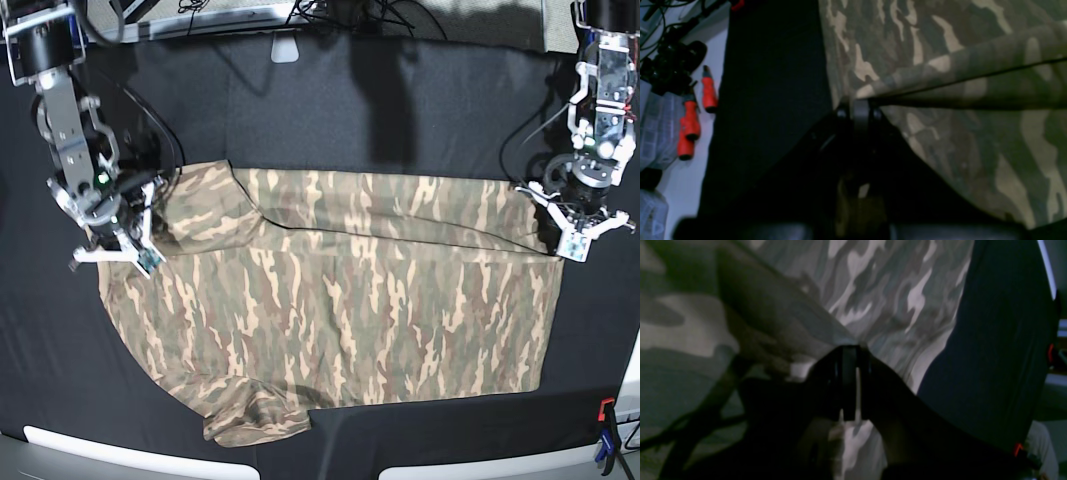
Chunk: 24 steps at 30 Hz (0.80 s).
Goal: Layout the t-shirt on the table in an organized manner, then fold the t-shirt properly
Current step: 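Pull the lifted shirt edge back and lower it flat, then reposition both grippers onto the shirt's collar-side corners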
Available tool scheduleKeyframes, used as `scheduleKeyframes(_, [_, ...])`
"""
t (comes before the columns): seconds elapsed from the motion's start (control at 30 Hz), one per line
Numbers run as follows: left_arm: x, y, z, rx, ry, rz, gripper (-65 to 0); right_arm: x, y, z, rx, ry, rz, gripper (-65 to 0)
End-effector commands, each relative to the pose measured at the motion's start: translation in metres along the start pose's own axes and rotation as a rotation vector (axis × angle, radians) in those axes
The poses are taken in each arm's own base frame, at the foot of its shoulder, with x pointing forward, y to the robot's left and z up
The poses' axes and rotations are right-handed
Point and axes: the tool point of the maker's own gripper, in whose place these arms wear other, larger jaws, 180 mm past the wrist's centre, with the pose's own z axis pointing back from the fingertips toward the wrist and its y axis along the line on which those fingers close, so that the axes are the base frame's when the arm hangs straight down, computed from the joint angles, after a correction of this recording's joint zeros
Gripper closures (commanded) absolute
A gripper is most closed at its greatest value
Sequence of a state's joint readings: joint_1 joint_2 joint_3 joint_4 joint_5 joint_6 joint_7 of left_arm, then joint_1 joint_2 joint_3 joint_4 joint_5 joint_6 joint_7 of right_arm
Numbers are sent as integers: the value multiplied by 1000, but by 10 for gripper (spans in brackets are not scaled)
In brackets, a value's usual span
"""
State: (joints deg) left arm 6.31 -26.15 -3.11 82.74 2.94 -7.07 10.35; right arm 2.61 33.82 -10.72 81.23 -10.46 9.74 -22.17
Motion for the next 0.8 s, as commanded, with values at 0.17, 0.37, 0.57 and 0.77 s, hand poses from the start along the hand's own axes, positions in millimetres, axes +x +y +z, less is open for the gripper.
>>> scheduleKeyframes(0.17, [15,13,-1,36,-50,-4,0,15,-35,-7,-69,-23,3,0])
scheduleKeyframes(0.37, [15,13,-1,36,-49,-4,0,13,-36,-6,-71,-15,7,0])
scheduleKeyframes(0.57, [15,13,-1,37,-49,-6,-22,3,-41,-7,-81,57,2,-22])
scheduleKeyframes(0.77, [12,23,0,52,-12,-74,-265,14,-57,-3,-114,76,-3,-198])
